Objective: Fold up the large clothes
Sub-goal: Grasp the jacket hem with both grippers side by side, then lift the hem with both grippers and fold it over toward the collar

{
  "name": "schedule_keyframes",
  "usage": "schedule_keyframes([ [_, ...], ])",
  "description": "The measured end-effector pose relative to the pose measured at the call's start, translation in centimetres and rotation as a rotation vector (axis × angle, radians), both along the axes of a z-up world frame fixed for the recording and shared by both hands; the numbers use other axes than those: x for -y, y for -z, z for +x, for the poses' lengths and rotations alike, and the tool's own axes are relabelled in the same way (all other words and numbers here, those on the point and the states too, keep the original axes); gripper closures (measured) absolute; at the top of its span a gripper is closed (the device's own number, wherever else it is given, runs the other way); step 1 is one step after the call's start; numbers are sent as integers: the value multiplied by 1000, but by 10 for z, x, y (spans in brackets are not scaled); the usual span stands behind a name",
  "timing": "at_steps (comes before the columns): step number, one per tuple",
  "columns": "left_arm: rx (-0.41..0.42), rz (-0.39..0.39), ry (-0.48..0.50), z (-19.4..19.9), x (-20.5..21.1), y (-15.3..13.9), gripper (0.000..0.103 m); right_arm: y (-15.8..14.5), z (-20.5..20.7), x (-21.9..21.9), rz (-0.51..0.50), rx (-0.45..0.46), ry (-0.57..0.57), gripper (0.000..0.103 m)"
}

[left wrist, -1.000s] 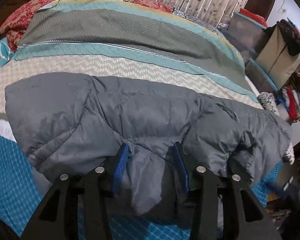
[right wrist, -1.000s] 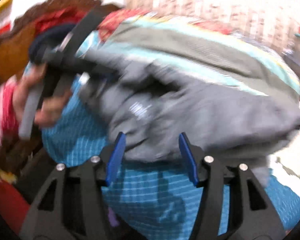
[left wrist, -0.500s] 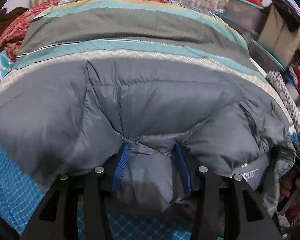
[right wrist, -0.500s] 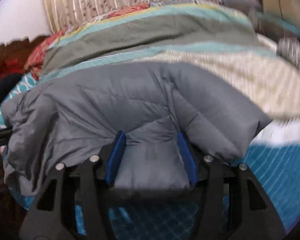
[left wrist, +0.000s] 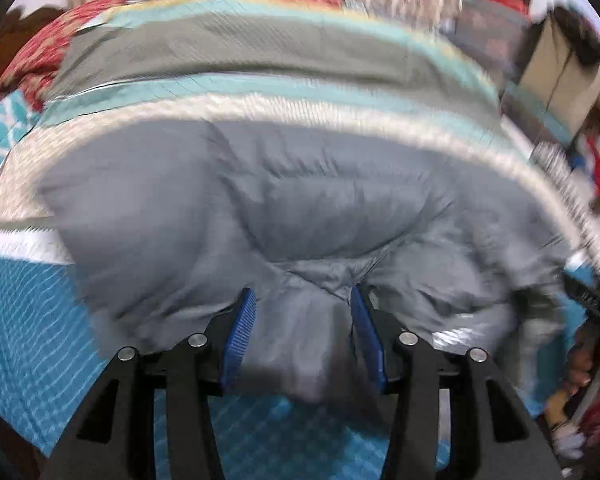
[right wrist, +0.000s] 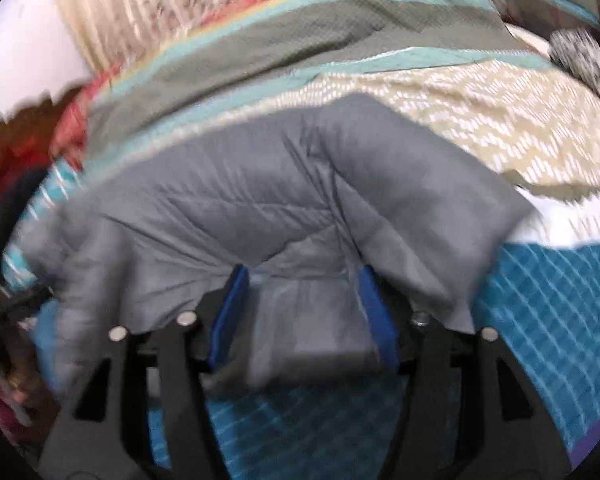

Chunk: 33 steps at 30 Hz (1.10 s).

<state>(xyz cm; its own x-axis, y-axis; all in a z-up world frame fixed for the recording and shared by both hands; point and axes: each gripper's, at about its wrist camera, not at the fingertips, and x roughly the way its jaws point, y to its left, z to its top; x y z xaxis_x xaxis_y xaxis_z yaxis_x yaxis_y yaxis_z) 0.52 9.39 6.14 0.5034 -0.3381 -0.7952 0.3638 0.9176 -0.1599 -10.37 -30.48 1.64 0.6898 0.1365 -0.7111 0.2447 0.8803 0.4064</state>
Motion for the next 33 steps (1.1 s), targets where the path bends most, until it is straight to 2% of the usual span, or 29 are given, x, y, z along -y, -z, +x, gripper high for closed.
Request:
schedule_keyframes([
  [2,4,-90,-44,-8,-31,-20,39,-17,-26,11,110,60,29,44],
  [3,-9,-159,-85,-10,-54,-30,33,-22,-35,16,151,77,37,43],
  [5,-45,-245,-144,-10,-82,-35,25,-26,-55,25,256,95,58,41],
  [7,-149,-393,-196,-6,-111,-28,19,-20,-65,31,377,89,70,38],
  [9,-252,-535,-221,-4,-127,-12,14,-3,-74,33,563,63,71,37],
  [10,-288,-577,-232,-4,-129,-4,12,9,-78,31,651,39,76,36],
  [11,-323,-602,-245,-3,-129,6,12,18,-80,28,696,20,85,36],
  [15,-430,-628,-262,2,-114,43,11,43,-76,25,770,-46,133,35],
  [17,-454,-645,-261,5,-105,54,11,49,-69,25,792,-66,143,35],
  [25,-479,-600,-282,26,-81,82,11,58,-33,26,735,-114,215,35],
  [33,-449,-607,-289,39,-71,80,11,59,0,24,690,-93,250,33],
])
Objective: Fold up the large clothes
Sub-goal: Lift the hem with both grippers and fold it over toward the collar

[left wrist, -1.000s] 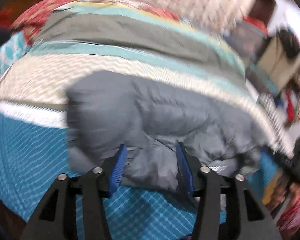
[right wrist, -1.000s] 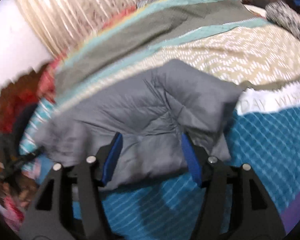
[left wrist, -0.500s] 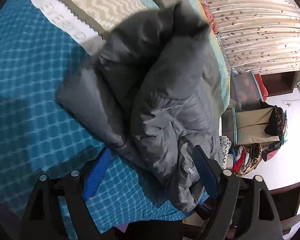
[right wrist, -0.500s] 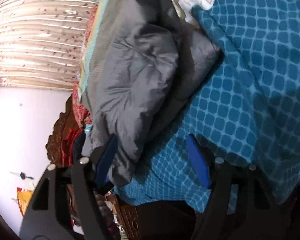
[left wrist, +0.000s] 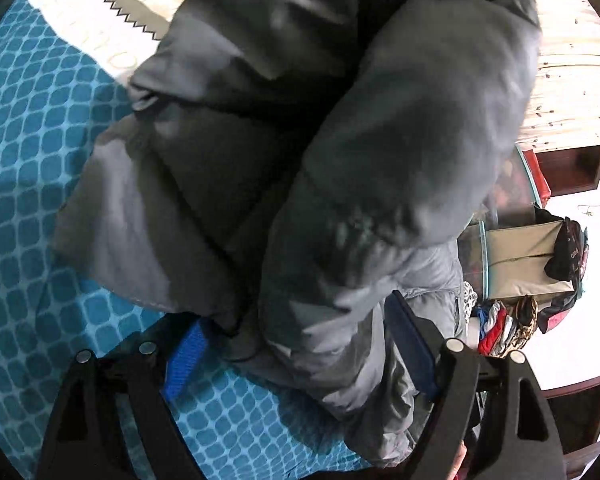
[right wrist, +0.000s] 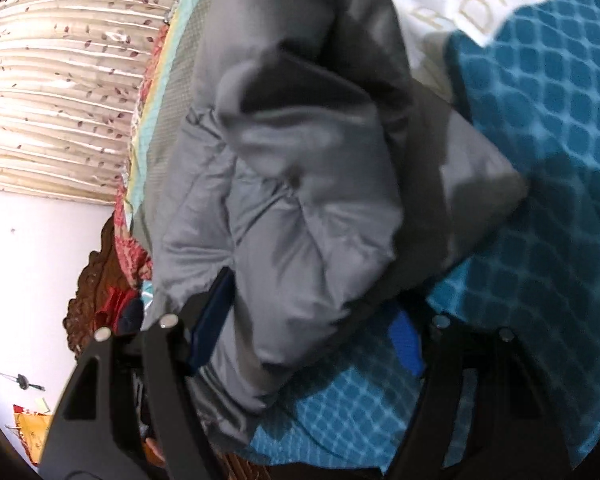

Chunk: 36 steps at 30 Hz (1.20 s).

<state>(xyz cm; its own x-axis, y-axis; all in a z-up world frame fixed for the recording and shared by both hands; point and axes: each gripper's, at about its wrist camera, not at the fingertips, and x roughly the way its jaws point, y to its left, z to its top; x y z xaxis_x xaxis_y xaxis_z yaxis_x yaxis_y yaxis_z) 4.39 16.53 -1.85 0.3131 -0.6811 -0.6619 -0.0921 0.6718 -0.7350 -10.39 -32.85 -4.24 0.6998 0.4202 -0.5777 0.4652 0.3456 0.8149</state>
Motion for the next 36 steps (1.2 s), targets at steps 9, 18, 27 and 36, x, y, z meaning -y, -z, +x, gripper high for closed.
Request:
schedule_keyframes([
  [9,98,42,21,12,22,-17,68,-46,32,-17,-267,94,-112,89],
  [18,380,61,34,91,48,-131,70,-155,127,-6,-425,388,-125,90],
  [27,437,239,36,158,85,-105,70,-126,198,5,-558,387,-131,90],
  [36,319,511,116,160,127,-33,53,-16,221,2,-520,0,-131,50],
])
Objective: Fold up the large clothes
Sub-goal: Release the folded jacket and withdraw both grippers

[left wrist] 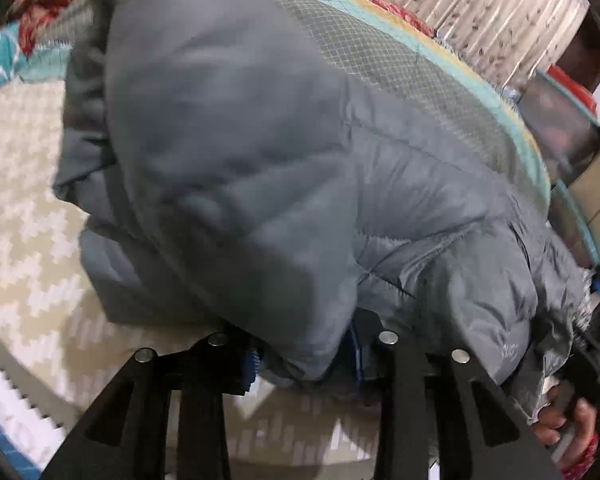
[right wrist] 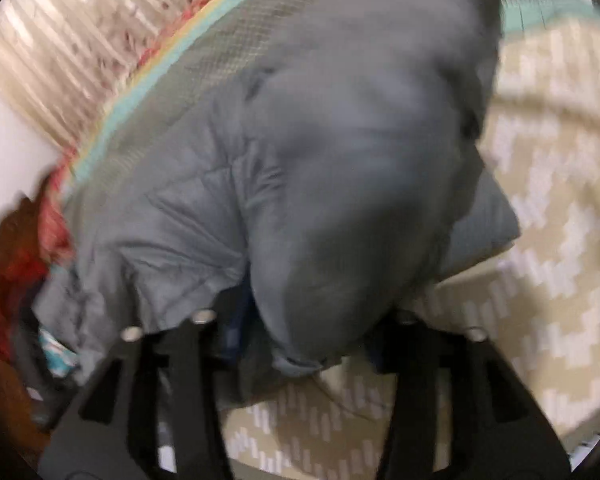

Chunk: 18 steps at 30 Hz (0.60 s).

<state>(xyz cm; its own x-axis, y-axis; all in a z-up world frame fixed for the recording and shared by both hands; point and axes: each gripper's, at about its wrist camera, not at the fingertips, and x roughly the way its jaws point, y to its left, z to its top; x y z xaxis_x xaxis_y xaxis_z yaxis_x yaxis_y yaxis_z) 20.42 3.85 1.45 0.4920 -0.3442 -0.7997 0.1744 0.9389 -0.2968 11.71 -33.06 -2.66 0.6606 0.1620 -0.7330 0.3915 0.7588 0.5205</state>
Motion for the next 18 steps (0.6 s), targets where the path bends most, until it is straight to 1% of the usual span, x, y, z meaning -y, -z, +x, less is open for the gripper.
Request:
schedule_keyframes([
  [2,-1,17,-18,-7,-4,-13,53,-11,-2,0,-7,-13,-4,45],
  [3,6,25,-30,-12,-6,-19,52,-18,-7,-1,-2,3,0,43],
  [5,24,52,-44,-27,-10,-29,50,-33,-23,-7,-45,36,7,39],
  [8,45,112,-49,-58,-11,-42,49,-48,-50,-26,-129,60,-18,39],
  [10,52,152,-48,-76,-9,-44,49,-50,-66,-40,-154,58,-42,39],
  [14,99,241,-26,-118,-1,-53,49,-54,-112,-66,-214,43,-112,39],
  [16,118,272,-9,-136,-1,-54,49,-52,-131,-77,-252,37,-143,39],
  [18,120,293,0,-155,2,-55,49,-51,-142,-88,-281,20,-161,39],
])
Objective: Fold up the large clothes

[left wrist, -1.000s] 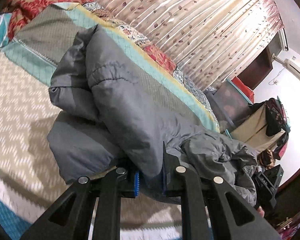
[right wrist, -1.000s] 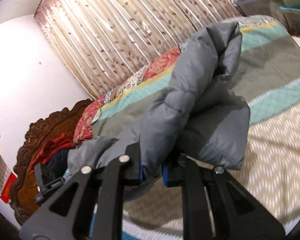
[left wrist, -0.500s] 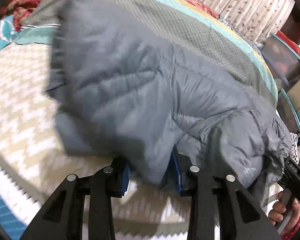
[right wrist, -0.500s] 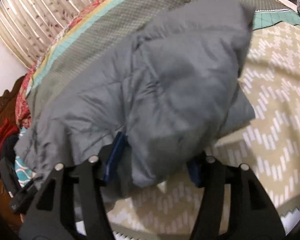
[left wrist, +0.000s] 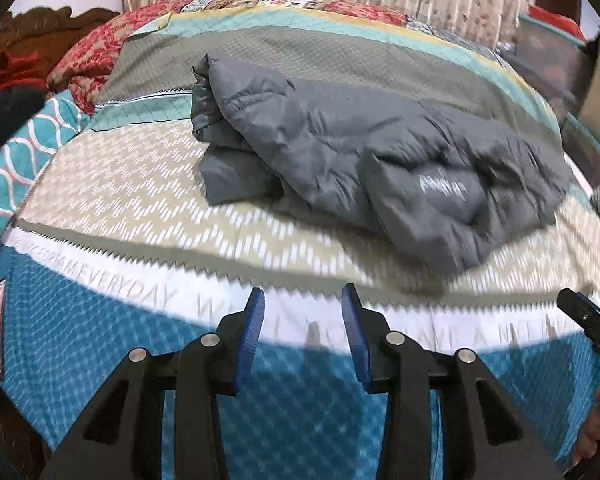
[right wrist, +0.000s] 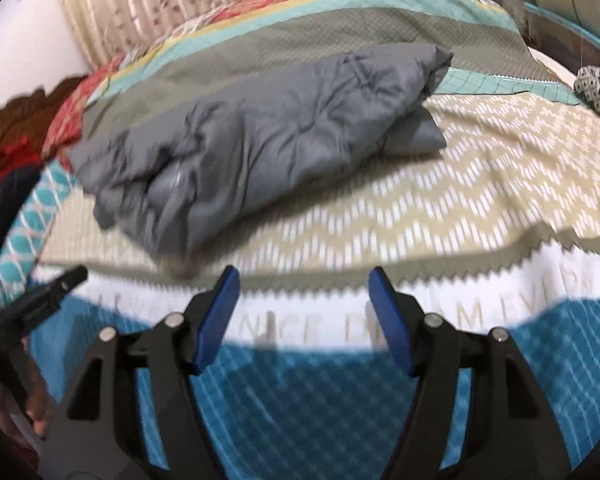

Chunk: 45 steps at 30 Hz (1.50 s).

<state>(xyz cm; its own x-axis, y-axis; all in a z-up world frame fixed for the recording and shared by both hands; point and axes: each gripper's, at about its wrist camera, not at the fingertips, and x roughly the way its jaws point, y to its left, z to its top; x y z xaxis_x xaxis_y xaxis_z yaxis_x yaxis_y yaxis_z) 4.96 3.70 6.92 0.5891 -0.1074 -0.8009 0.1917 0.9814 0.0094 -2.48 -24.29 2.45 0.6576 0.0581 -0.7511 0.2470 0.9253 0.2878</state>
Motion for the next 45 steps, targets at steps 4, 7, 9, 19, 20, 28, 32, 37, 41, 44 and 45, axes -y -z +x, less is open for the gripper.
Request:
schedule_keyframes([
  [4,-21,-12,-1,-27,-2,2,49,4,-26,-8,-1,-10,-5,39],
  [7,-38,-10,10,-44,0,9,49,6,-45,-14,-22,-18,-16,39],
  [9,-54,-3,18,-54,4,16,49,7,-54,-15,-28,-24,-17,39],
  [19,-69,21,44,-75,11,26,49,28,-89,-2,-7,-51,8,39],
  [20,-71,22,44,-75,11,27,49,29,-90,0,0,-54,10,39],
  [28,-72,31,46,-68,13,30,46,24,-84,1,8,-20,4,39],
  [32,-77,38,39,-62,11,34,45,24,-81,-4,4,-11,-10,39],
  [37,-82,53,40,-55,11,40,43,31,-75,-9,2,-32,-26,39],
  [41,-96,58,37,-49,9,47,43,41,-70,-6,35,-65,-24,39],
  [44,-106,57,33,-46,8,52,42,45,-68,-1,65,-72,-17,39],
  [45,-106,57,33,-45,8,53,41,47,-68,0,71,-75,-18,39],
])
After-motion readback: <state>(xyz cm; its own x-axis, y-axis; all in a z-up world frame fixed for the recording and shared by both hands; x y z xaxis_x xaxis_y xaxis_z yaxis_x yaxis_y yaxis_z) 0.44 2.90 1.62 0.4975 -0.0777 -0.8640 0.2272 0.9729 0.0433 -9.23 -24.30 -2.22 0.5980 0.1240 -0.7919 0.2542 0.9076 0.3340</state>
